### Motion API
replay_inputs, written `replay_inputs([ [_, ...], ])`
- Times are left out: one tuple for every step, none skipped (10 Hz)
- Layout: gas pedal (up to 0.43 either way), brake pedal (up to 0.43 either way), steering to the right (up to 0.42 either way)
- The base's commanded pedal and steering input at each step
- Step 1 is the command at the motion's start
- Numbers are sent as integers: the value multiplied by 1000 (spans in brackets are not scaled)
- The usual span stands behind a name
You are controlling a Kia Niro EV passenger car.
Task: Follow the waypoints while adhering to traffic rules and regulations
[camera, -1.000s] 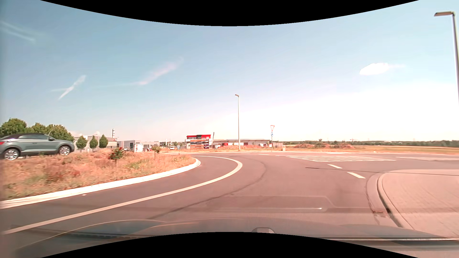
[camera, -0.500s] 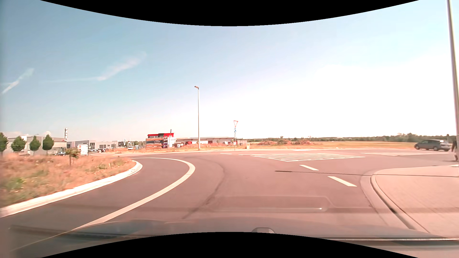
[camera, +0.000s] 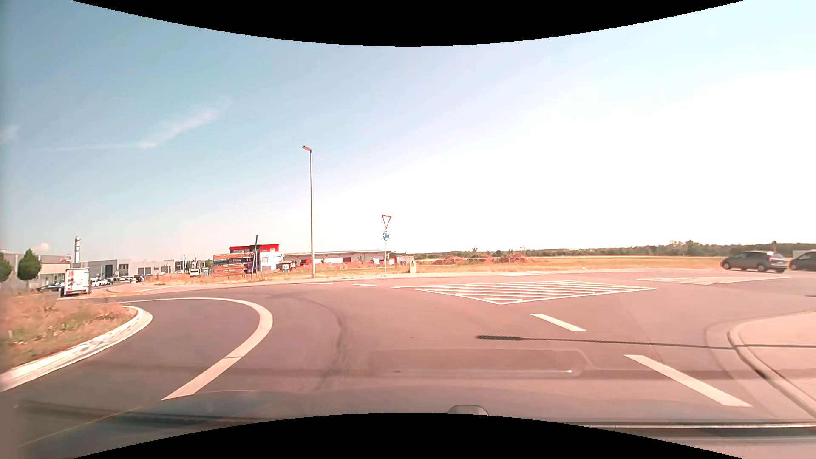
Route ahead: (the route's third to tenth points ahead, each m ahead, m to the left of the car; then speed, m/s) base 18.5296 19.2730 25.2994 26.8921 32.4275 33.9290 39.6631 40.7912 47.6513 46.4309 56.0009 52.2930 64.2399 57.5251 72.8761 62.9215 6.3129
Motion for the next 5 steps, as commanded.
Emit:
replay_inputs([
  [0,0,-72],
  [0,0,-102],
  [0,0,-121],
  [8,0,-144],
  [8,0,-163],
])
